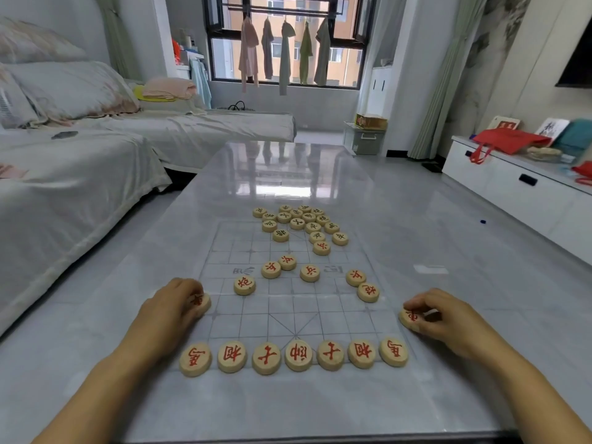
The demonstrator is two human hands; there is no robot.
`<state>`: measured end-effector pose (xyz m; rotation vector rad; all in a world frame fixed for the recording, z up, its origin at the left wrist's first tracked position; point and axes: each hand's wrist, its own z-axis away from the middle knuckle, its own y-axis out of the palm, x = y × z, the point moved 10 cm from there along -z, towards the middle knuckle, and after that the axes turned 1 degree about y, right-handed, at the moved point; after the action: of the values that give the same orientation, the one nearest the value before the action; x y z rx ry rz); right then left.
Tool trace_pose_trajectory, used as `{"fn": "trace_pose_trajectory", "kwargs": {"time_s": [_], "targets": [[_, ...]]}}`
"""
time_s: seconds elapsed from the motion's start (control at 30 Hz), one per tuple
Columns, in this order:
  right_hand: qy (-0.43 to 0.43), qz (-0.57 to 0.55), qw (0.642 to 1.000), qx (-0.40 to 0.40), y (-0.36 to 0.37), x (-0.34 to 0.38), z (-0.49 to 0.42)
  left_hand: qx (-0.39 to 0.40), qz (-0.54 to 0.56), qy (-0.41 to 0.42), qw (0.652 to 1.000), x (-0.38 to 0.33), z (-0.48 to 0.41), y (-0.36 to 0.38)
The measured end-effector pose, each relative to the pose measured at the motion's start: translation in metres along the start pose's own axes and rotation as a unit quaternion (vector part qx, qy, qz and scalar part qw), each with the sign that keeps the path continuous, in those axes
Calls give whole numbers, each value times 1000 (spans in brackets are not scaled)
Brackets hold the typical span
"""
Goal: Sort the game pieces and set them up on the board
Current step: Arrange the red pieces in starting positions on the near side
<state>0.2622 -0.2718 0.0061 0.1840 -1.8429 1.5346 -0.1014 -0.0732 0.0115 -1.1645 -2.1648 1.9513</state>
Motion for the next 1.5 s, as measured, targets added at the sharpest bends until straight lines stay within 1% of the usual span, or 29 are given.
{"fn": "trace_pose_trajectory", "kwargs": {"time_s": [0.13,0.3,0.37,0.5,0.7,0.83,1.1,1.23,1.4,1.5], "targets": [[-9,-11,1000,25,2,-5,19,50,-36,-14,998,11,3,0],[-26,-61,995,77,6,-6,33,131,12,-14,991,29,30,-13],[-30,-69,993,93,8,-6,35,153,32,-31,987,34,41,-16],[-44,-71,991,105,9,-3,41,158,44,-30,986,39,55,-26],[-42,-69,991,108,11,-2,43,190,35,-22,981,37,61,-21],[-45,-64,992,104,12,-1,44,179,28,-41,983,41,61,-20],[-67,-58,991,100,14,1,43,180,30,-29,983,32,59,-17],[-84,-66,989,104,13,3,42,188,45,-49,980,31,61,-18],[-127,-54,987,77,15,-5,35,182,69,-89,977,39,65,-23],[-130,-71,985,85,17,-5,34,179,66,-82,978,36,65,-23]]}}
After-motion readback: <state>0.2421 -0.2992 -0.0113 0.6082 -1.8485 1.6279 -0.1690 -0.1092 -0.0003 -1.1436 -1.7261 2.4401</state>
